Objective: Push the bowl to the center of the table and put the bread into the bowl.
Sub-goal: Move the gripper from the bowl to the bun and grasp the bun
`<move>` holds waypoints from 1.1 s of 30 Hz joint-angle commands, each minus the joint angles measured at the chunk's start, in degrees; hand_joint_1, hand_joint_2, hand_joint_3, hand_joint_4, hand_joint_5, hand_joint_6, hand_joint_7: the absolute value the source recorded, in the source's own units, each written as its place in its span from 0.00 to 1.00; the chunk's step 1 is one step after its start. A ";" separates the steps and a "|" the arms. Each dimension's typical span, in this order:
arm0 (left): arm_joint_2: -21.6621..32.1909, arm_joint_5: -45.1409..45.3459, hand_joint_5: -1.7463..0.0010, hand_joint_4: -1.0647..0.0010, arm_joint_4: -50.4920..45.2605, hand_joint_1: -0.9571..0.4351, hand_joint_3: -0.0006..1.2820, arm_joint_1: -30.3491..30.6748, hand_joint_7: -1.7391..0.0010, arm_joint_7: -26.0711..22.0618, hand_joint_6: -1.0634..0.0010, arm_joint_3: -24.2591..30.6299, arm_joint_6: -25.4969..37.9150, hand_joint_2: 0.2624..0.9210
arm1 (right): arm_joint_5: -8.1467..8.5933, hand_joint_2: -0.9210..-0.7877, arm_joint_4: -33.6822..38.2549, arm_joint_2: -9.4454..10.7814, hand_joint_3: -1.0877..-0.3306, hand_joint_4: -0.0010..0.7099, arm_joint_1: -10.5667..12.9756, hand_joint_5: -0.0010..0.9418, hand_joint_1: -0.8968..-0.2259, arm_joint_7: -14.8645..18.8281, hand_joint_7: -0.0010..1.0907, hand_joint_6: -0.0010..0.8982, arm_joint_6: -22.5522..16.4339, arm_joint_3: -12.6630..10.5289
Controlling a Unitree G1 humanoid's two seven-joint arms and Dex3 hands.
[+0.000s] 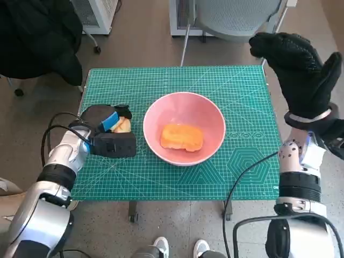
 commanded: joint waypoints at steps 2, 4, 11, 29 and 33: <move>-0.11 0.00 0.27 0.42 0.94 0.69 0.11 0.55 0.30 -0.35 0.50 -0.32 0.71 1.00 | 0.13 0.00 -0.36 -0.02 0.36 0.38 1.64 0.00 0.26 0.47 0.02 0.39 0.88 0.15; -0.12 -0.11 0.27 0.42 1.01 0.69 0.11 0.54 0.30 -0.47 0.49 -0.25 0.74 1.00 | 0.14 0.00 -0.58 0.00 0.36 0.38 1.74 0.00 0.26 0.45 0.02 0.39 0.96 0.16; 0.13 -0.40 0.27 0.41 0.73 0.69 0.11 0.65 0.30 -0.48 0.49 -0.01 0.54 1.00 | 0.09 0.00 -1.11 0.02 0.36 0.38 2.00 0.00 0.26 0.30 0.02 0.39 1.19 0.20; 1.05 -0.98 0.29 0.42 -0.15 0.69 0.11 0.80 0.28 -0.69 0.49 0.54 -0.11 1.00 | -0.17 0.00 -1.33 0.06 0.36 0.38 2.22 0.00 0.26 0.02 0.01 0.39 1.54 0.42; 1.64 -1.36 0.29 0.42 -0.96 0.69 0.11 0.77 0.28 -1.18 0.49 0.94 -0.52 1.00 | -0.13 0.00 -1.15 -0.02 0.36 0.38 2.13 0.00 0.27 0.09 0.01 0.39 1.56 0.40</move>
